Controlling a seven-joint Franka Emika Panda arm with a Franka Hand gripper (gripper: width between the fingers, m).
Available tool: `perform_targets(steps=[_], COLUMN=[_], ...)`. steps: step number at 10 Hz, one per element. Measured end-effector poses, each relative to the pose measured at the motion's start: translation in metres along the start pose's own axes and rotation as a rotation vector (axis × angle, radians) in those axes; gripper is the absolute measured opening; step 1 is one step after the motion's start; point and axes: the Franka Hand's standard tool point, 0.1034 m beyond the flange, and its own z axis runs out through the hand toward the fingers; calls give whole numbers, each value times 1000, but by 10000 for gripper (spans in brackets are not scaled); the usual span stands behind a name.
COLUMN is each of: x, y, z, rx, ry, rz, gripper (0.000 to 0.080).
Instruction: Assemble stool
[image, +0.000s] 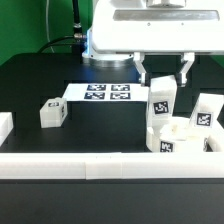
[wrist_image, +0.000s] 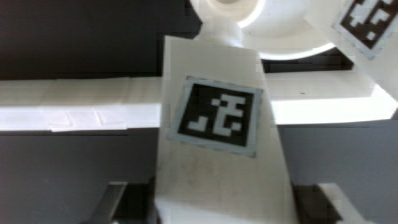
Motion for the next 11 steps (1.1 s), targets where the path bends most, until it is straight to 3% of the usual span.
perform_targets(steps=[2,5,9,11], x=[0,-5,-8,-10], y=[-2,-20,-15,-22], z=[-1,-15,-12,-12], rx=[1,19,11,6], ry=[0,11,13,19], rz=[-13,-93,-169,-276], gripper=[324,324,324,324])
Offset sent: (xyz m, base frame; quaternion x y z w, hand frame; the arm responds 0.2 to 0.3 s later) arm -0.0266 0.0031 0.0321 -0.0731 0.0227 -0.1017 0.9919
